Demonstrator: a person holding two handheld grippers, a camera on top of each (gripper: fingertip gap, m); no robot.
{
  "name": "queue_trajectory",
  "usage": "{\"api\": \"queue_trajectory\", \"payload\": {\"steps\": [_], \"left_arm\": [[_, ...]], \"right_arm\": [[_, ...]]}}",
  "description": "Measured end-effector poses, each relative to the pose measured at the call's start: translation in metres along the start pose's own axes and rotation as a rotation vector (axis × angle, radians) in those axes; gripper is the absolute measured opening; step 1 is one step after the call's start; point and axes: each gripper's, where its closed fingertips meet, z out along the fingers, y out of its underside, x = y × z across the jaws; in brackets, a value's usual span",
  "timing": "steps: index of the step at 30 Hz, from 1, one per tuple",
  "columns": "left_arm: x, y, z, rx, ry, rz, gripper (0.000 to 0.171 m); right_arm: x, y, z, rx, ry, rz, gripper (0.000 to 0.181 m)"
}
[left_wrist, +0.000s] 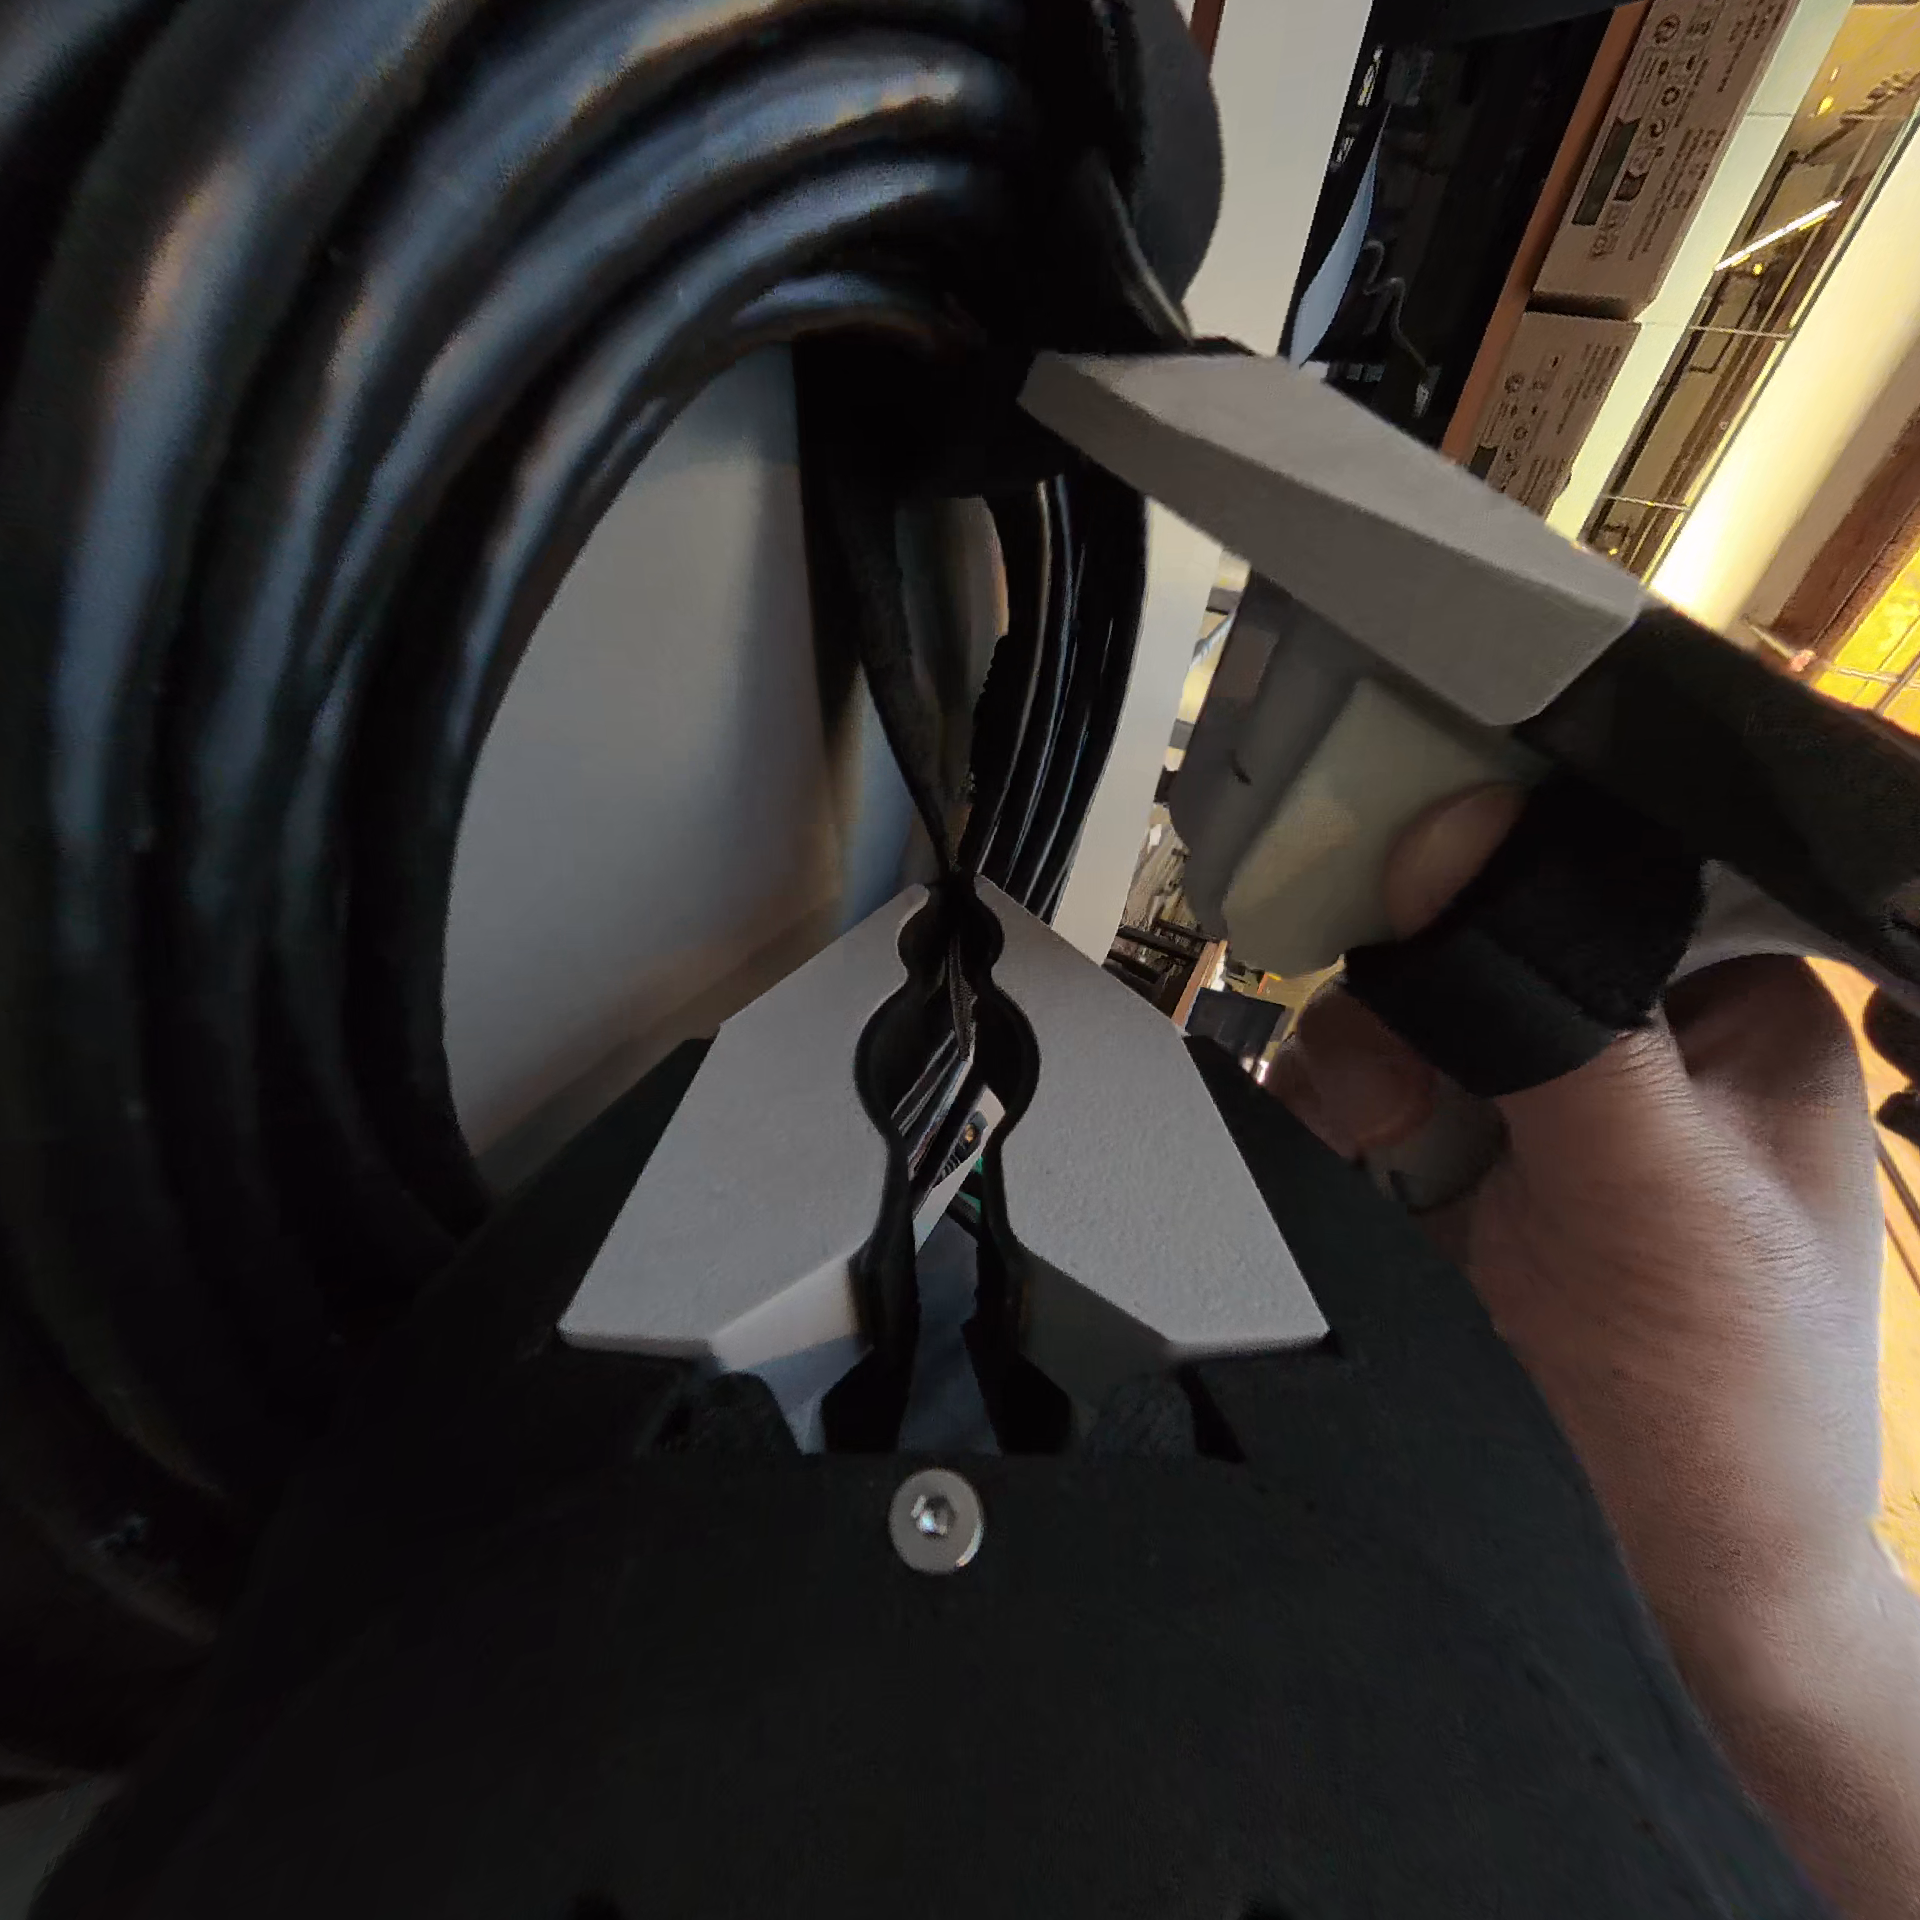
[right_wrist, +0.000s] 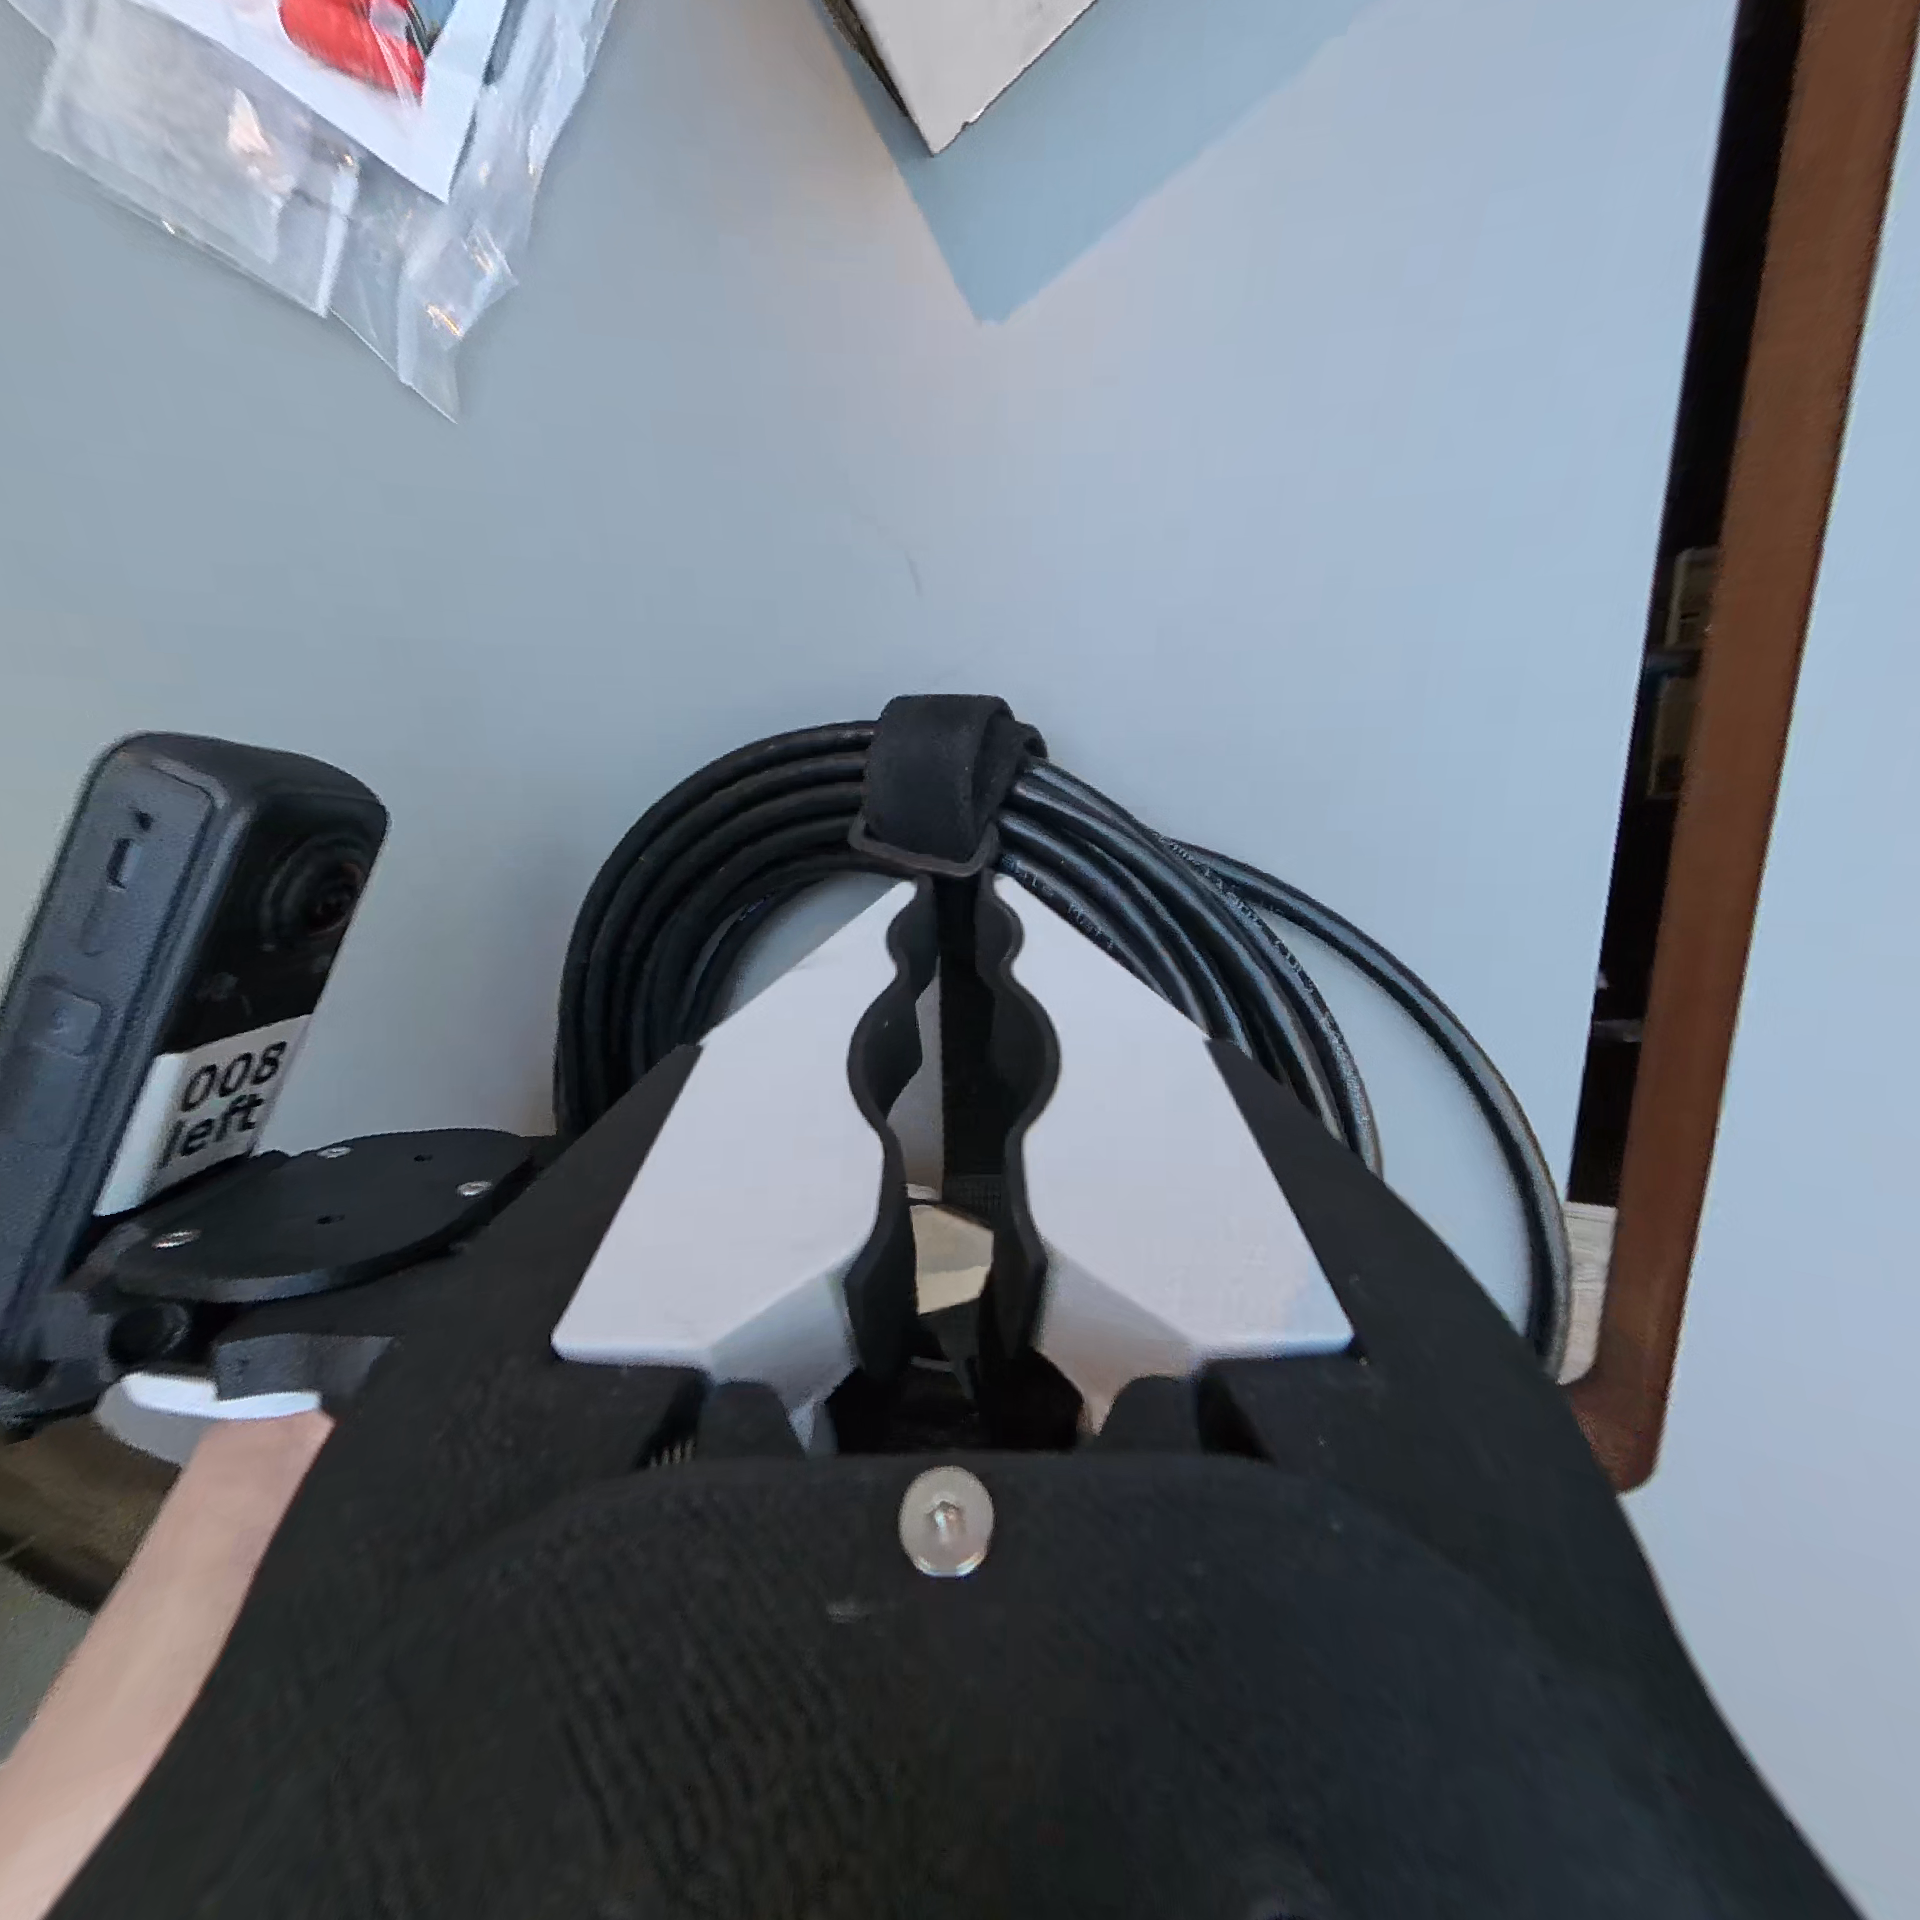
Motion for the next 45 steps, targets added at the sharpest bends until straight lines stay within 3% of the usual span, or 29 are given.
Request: {"api": "queue_trajectory", "payload": {"steps": [9, 18, 24, 32, 36, 40, 45], "left_arm": [[0.0, 0.005, 0.002, -0.027, -0.003, 0.002, 0.0], [0.0, 0.006, 0.001, -0.048, 0.0, -0.007, 0.0], [0.01, 0.007, -0.01, -0.046, 0.093, -0.121, 0.0], [0.025, -0.001, -0.028, -0.051, 0.187, -0.16, 0.0], [0.034, -0.009, -0.033, -0.061, 0.222, -0.175, 0.0], [0.042, -0.017, -0.034, -0.055, 0.232, -0.183, 0.0], [0.046, -0.021, -0.036, -0.056, 0.226, -0.212, 0.0]], "right_arm": [[-0.009, -0.01, -0.006, -0.016, -0.115, 0.161, 0.003], [-0.009, -0.011, -0.007, -0.033, -0.179, 0.209, 0.003], [-0.004, -0.004, 0.0, -0.063, -0.202, 0.181, 0.003], [-0.004, 0.008, -0.006, -0.125, -0.312, -0.002, 0.009], [-0.003, 0.011, -0.027, -0.108, -0.479, -0.091, 0.03], [-0.017, 0.016, -0.066, 0.061, -0.7, -0.437, 0.032], [-0.01, 0.044, -0.058, 0.026, -0.554, -0.897, 0.04]]}}
